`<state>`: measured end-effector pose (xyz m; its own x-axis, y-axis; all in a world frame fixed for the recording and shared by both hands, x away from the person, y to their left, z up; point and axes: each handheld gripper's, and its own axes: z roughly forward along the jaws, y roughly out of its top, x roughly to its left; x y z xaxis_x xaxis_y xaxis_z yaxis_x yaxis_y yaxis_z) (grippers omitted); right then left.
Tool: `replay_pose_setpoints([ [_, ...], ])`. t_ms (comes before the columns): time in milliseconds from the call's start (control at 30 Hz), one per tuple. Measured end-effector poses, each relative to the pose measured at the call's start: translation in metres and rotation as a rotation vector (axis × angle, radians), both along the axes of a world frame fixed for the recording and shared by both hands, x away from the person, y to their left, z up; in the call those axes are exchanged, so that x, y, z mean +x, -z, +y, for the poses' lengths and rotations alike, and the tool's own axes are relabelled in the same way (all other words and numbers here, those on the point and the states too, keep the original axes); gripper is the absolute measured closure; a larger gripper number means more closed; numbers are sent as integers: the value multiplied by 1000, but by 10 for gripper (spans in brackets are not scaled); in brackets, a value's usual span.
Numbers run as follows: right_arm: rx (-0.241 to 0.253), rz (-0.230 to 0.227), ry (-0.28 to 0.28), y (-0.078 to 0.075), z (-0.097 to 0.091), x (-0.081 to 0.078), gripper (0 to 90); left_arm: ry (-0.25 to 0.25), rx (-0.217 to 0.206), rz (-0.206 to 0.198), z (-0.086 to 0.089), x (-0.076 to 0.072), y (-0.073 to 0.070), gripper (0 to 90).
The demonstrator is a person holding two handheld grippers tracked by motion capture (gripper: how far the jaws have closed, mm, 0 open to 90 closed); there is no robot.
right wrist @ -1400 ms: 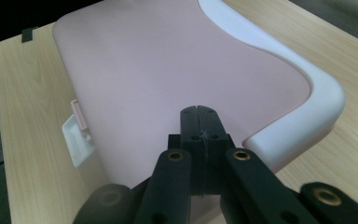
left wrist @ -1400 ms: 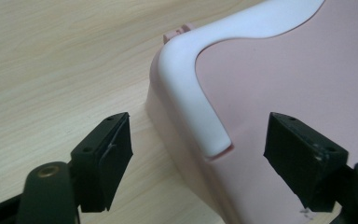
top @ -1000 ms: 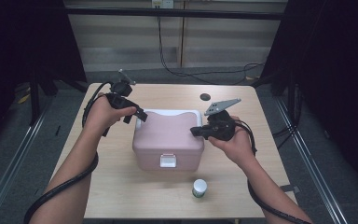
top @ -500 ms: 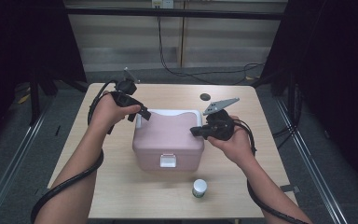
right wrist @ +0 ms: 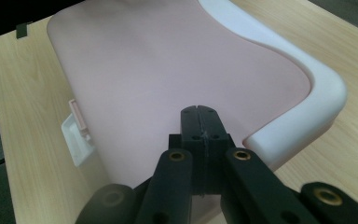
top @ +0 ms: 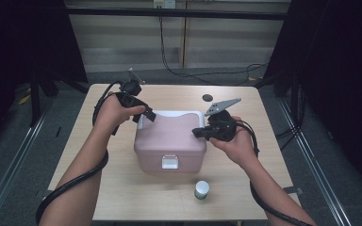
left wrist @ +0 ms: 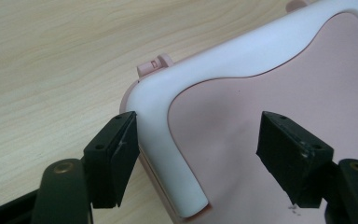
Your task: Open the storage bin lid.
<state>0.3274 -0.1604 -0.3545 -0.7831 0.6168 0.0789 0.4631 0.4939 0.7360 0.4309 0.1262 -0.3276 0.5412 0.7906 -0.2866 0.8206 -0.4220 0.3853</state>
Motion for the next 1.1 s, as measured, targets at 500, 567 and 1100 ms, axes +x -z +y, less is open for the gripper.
replay_pose_setpoints([
  [500,-5,3,-5,0,0,1,900,-23,-13,26,3,4,8,283],
  [567,-12,4,-8,-1,1,1,900,-15,-1,18,2,3,5,288],
  [1100,-4,21,4,-1,0,1,900,0,3,6,6,-6,-15,323],
])
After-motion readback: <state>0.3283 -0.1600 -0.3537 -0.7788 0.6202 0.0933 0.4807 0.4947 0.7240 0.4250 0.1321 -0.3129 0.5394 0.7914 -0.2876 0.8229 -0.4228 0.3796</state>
